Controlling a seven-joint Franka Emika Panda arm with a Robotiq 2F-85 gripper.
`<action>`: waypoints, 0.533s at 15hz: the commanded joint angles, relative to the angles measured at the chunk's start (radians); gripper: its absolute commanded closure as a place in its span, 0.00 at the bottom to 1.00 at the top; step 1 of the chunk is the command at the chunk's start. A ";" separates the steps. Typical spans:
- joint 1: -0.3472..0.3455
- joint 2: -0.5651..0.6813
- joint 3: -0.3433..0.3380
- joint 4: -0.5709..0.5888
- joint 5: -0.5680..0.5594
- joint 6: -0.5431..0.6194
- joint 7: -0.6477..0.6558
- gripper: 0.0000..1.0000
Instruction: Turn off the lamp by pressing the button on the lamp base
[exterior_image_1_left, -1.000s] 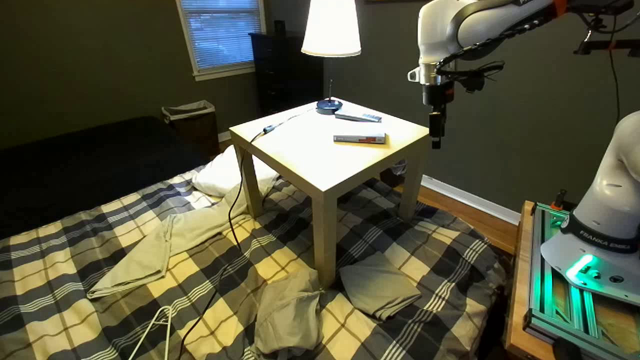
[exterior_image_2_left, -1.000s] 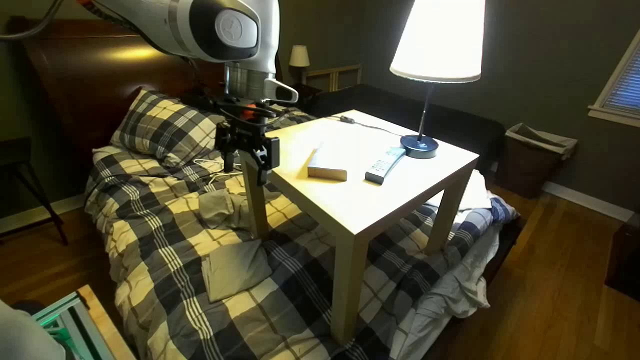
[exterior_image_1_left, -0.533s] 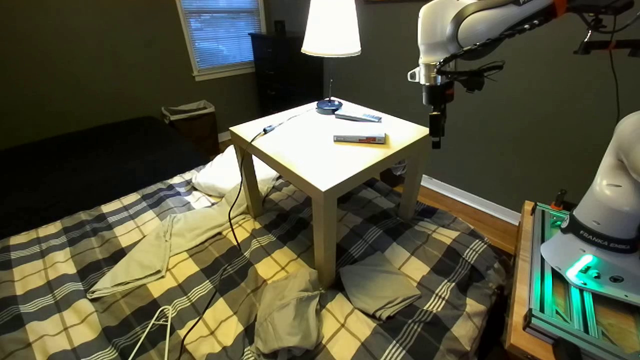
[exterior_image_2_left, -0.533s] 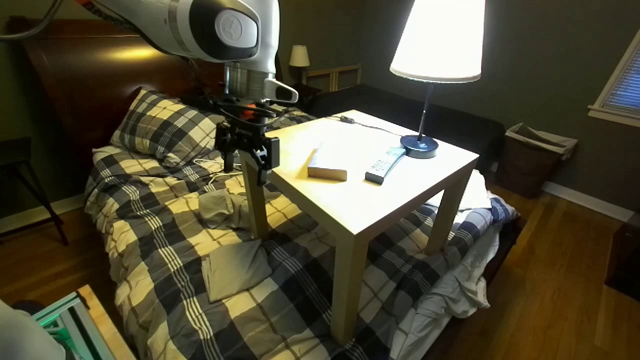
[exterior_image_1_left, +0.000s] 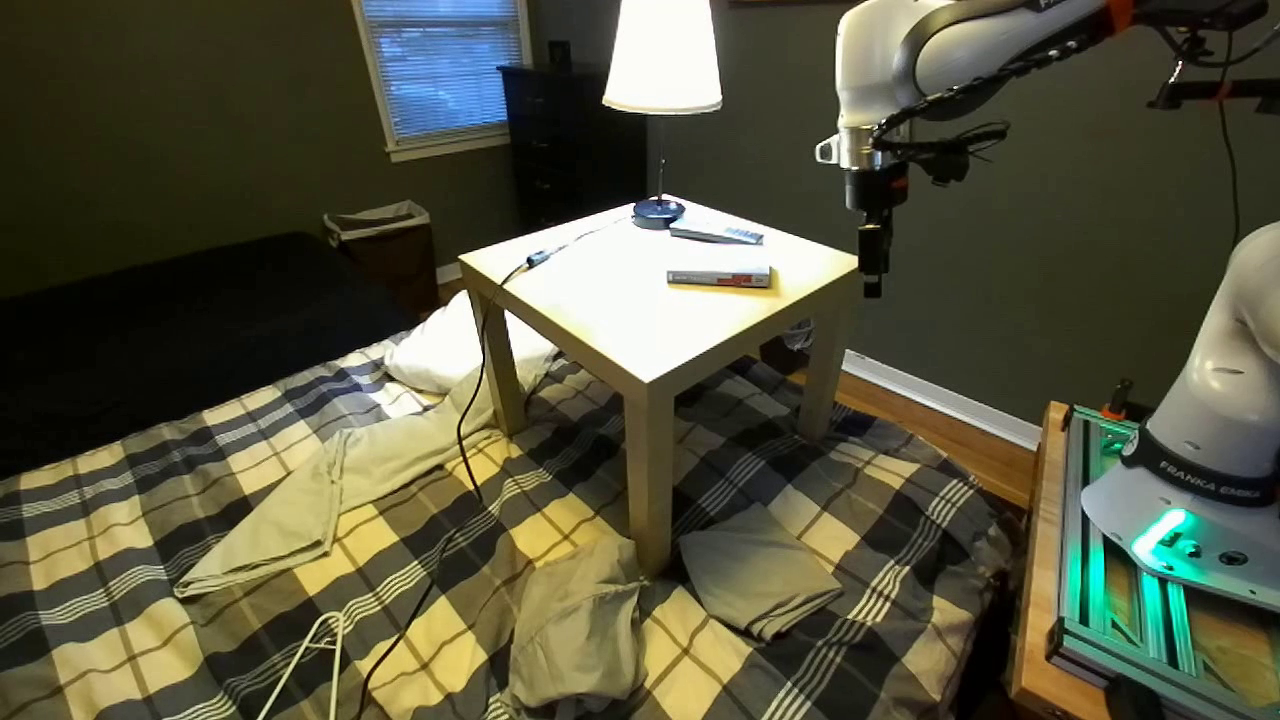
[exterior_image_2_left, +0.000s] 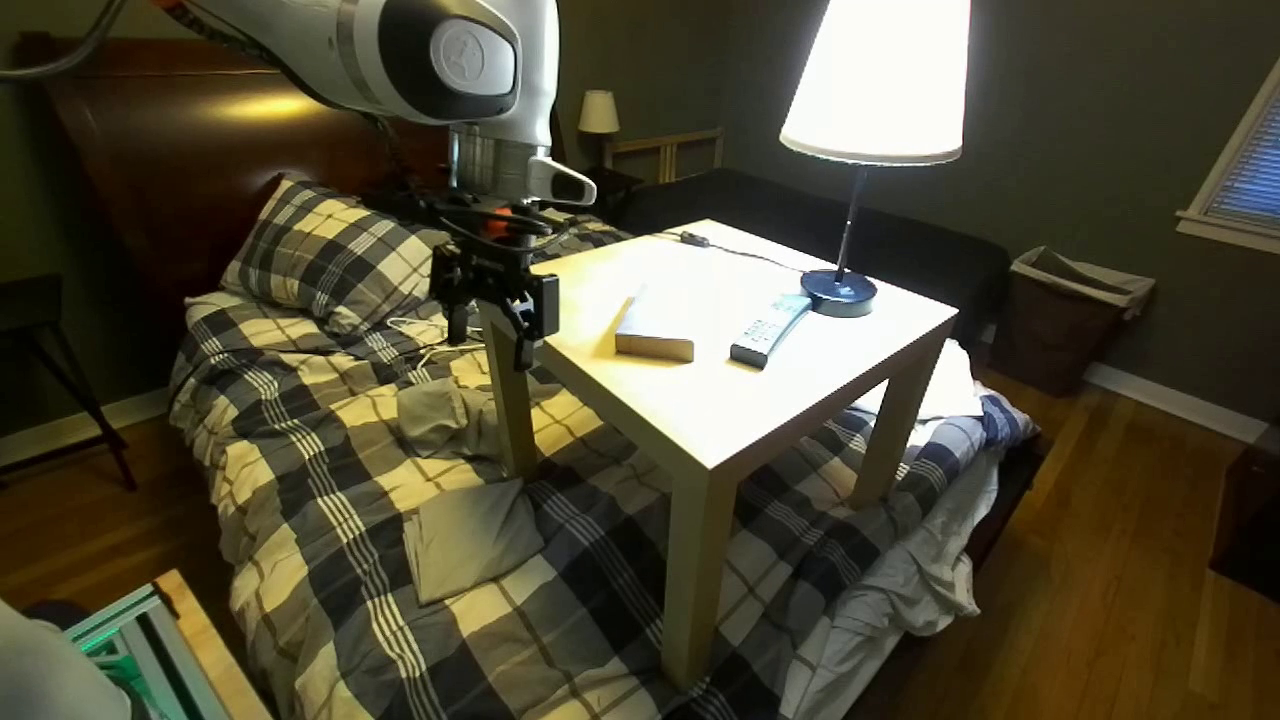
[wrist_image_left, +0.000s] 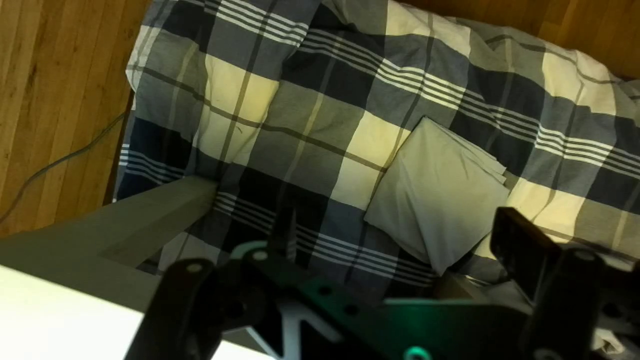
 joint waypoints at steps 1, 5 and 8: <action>-0.014 0.020 -0.001 0.011 -0.043 0.079 0.004 0.00; -0.053 0.056 -0.029 0.017 -0.151 0.301 -0.033 0.00; -0.096 0.093 -0.065 0.017 -0.229 0.514 -0.049 0.00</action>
